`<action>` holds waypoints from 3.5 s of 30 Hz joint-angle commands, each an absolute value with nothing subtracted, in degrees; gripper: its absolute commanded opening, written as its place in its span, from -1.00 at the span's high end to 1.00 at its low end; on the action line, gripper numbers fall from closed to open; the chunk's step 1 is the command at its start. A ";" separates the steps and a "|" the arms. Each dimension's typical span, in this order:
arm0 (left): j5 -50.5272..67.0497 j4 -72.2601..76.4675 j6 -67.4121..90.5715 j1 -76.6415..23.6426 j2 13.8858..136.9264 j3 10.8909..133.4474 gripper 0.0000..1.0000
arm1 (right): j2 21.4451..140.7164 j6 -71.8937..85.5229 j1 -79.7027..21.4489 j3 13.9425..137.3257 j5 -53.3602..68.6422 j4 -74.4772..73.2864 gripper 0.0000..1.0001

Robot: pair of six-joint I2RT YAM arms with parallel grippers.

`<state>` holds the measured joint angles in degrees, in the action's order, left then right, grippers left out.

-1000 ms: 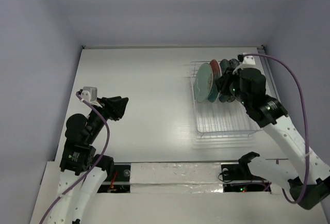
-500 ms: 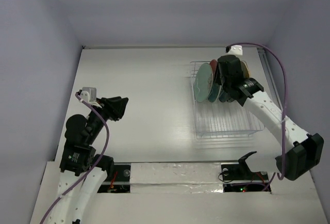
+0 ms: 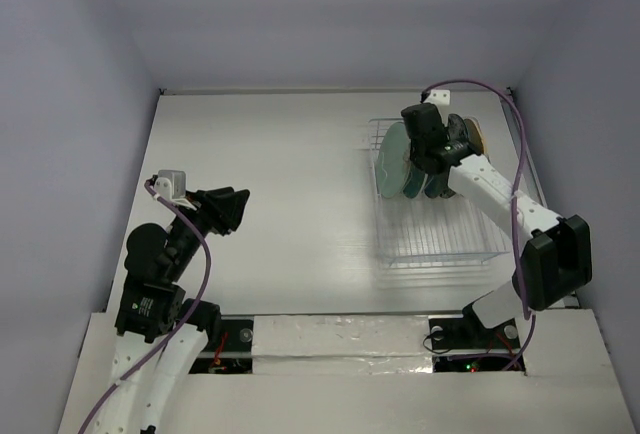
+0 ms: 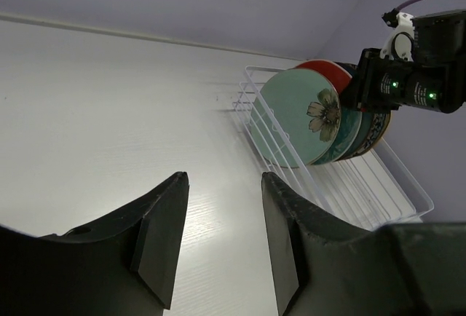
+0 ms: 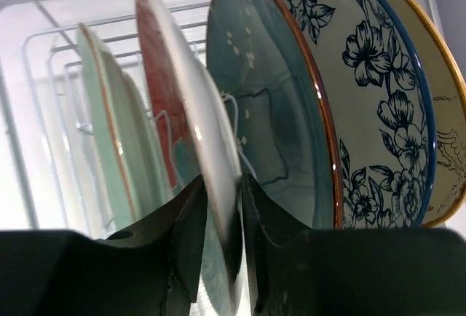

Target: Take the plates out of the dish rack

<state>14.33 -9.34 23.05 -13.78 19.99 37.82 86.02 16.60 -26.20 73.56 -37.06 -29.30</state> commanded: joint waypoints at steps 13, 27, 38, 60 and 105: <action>14.15 -7.47 23.29 -13.54 19.51 37.09 0.10 | 77.79 11.96 -25.66 81.12 -43.51 -28.82 1.00; 14.33 -7.29 23.29 -13.01 19.51 37.09 0.08 | 68.82 9.14 -30.14 98.08 -47.64 -38.32 1.00; 14.06 -7.21 23.29 -12.48 18.72 37.09 0.08 | 75.39 25.83 -41.64 91.32 -13.89 -12.16 1.00; 13.36 -7.38 23.64 -11.95 17.49 37.00 0.07 | 112.75 48.69 -46.67 92.29 -5.89 8.08 1.00; 13.97 -6.94 23.56 -11.95 18.19 36.74 0.23 | 84.75 32.88 -47.72 69.79 -27.93 -5.77 1.00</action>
<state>13.32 -9.41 23.49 -12.25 17.87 37.06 92.92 39.24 -47.20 71.05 -18.44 -0.82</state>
